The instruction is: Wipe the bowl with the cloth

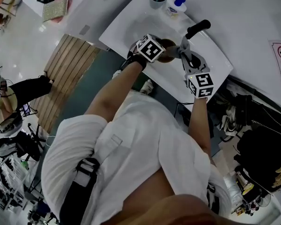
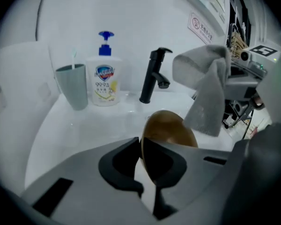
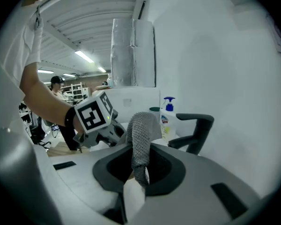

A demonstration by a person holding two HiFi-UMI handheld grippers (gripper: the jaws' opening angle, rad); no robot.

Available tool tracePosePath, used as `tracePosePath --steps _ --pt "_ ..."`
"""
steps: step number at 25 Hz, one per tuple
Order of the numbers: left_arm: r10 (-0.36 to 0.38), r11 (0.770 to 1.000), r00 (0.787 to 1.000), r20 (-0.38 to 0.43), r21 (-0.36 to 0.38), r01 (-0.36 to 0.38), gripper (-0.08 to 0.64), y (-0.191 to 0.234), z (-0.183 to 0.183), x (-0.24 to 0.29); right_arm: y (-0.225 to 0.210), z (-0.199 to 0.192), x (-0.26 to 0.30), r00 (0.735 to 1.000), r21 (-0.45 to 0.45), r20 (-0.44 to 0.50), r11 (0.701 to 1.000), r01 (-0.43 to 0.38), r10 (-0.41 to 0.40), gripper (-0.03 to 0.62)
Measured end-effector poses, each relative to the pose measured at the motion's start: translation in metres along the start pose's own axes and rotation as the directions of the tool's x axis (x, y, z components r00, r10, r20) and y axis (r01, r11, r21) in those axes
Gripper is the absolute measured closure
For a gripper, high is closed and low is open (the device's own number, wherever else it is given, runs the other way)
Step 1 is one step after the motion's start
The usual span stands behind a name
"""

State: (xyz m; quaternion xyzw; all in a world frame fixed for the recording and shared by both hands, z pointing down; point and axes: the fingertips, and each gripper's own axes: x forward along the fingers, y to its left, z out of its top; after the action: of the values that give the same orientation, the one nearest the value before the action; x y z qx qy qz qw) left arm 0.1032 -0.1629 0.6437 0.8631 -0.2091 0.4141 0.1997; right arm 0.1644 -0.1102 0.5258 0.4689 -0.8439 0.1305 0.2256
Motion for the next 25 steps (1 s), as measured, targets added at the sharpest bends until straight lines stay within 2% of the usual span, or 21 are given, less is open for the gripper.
tracePosePath --steps 4,6,11,15,21,25 --pt "0.055 0.998 0.998 0.023 0.024 -0.055 0.538 0.007 0.014 -0.041 0.013 0.014 0.021 0.998 -0.088 -0.058 0.995 -0.036 0.031 0.539" --pt "0.078 0.995 0.997 0.027 0.053 -0.08 0.538 0.012 0.018 -0.058 0.016 0.02 0.031 0.996 -0.113 -0.079 0.993 -0.039 0.03 0.465" --pt "0.085 0.991 0.996 0.04 0.104 -0.089 0.538 0.011 0.027 -0.092 0.025 0.027 0.05 0.989 -0.167 -0.144 0.984 -0.061 0.037 0.43" --pt "0.057 0.987 0.997 0.047 0.151 -0.064 0.54 0.001 0.034 -0.11 0.036 0.036 0.06 0.981 -0.217 -0.183 0.97 -0.108 0.068 0.422" --pt "0.036 0.963 0.999 0.015 0.266 -0.039 0.54 -0.008 0.041 -0.123 0.051 0.044 0.064 0.969 -0.345 -0.224 0.921 -0.18 0.105 0.422" --pt "0.023 0.916 0.999 -0.049 0.401 -0.001 0.54 -0.014 0.041 -0.128 0.063 0.051 0.066 0.956 -0.448 -0.261 0.861 -0.241 0.132 0.432"
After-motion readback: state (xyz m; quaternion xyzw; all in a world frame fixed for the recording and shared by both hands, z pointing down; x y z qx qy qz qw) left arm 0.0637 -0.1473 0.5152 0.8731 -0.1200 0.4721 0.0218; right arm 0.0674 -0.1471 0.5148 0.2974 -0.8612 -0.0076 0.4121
